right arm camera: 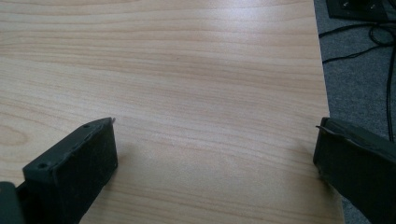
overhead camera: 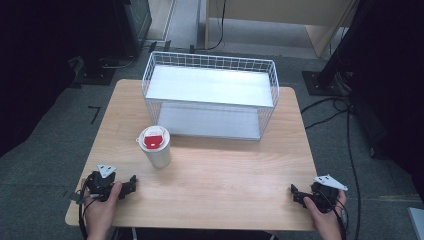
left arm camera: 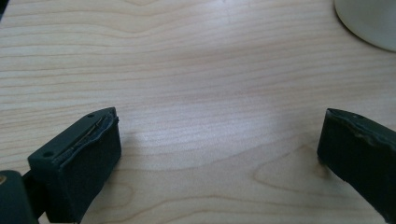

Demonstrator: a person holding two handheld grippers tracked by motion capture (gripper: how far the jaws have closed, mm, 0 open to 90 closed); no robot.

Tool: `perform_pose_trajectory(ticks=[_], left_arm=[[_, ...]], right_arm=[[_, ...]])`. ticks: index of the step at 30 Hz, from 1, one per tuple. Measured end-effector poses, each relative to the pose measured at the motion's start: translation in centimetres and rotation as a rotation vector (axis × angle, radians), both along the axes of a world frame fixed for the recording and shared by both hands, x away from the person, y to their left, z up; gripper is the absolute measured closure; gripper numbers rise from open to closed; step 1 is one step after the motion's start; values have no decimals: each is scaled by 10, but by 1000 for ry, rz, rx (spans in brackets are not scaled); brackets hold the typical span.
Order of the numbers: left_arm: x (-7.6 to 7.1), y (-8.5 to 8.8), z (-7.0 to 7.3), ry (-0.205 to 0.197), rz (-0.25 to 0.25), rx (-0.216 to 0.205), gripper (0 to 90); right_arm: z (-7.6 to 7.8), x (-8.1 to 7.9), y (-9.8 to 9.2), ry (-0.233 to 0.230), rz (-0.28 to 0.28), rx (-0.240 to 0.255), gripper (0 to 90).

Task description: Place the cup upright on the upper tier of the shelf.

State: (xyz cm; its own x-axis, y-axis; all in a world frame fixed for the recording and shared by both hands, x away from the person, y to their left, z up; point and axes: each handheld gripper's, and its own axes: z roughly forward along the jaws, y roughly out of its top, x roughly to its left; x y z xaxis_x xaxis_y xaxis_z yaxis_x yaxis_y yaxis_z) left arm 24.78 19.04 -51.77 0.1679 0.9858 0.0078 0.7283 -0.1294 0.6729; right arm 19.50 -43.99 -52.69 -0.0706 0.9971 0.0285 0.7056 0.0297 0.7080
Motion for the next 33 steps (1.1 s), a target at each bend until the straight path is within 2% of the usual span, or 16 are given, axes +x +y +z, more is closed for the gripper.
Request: perform_pose_trajectory(ticks=[2,6,8,9,11,13,16,19,20,26,29,33], left_arm=[[0,1,1,3,1,-13,0],[-1,1,1,2,-5,-4,0],[-2,-2,2,-30,-25,-10,0],[-2,-2,2,-30,-25,-10,0],[-2,-5,3,-50,-35,-39,0],[-1,-6,3,-59,-37,-45,0],[4,-18,6,-93,-75,-67,0],[5,-23,7,-110,-90,-76,0],[8,-30,8,-129,-113,-95,0],[15,-43,8,-134,-130,-118,0],[19,-52,10,-164,-138,-150,0],[21,-59,12,-179,-148,-151,0]], right_arm=[[0,0,0,0,0,0,0],[0,0,0,-3,2,0,0],[0,0,0,-3,2,1,0],[0,0,0,-3,2,1,0],[0,0,0,-3,2,1,0],[0,0,0,-3,2,2,0],[0,0,0,-3,2,2,0],[0,-1,0,-3,4,2,0],[0,-1,0,-2,6,0,0],[0,-1,-1,-2,8,-1,0],[0,-1,-1,-2,8,-1,0],[0,-1,-1,-3,8,0,0]])
